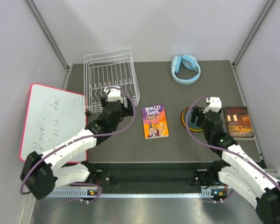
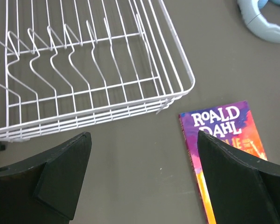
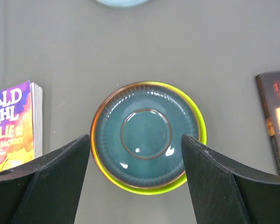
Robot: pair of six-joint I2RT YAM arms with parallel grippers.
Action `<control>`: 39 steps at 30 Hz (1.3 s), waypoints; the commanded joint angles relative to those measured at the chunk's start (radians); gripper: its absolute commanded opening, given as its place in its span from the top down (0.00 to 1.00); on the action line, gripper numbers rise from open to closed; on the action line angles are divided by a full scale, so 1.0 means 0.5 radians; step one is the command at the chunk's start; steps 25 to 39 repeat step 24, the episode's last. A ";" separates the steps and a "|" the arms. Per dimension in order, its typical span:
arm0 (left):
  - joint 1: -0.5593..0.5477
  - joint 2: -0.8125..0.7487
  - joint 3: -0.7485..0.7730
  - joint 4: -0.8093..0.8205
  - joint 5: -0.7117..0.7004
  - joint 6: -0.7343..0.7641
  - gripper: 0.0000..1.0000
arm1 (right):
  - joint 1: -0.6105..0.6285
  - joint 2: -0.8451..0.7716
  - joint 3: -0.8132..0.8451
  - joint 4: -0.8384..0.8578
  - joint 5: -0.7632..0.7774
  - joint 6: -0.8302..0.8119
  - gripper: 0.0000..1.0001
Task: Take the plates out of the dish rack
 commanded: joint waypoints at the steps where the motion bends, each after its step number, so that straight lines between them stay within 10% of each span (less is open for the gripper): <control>1: 0.004 -0.129 -0.058 0.044 -0.069 0.026 0.01 | 0.219 -0.076 -0.076 0.316 0.516 -0.143 0.22; 39: 0.007 -0.436 -0.162 0.068 -0.066 0.131 0.01 | 0.366 -0.208 -0.233 0.525 0.747 -0.205 0.21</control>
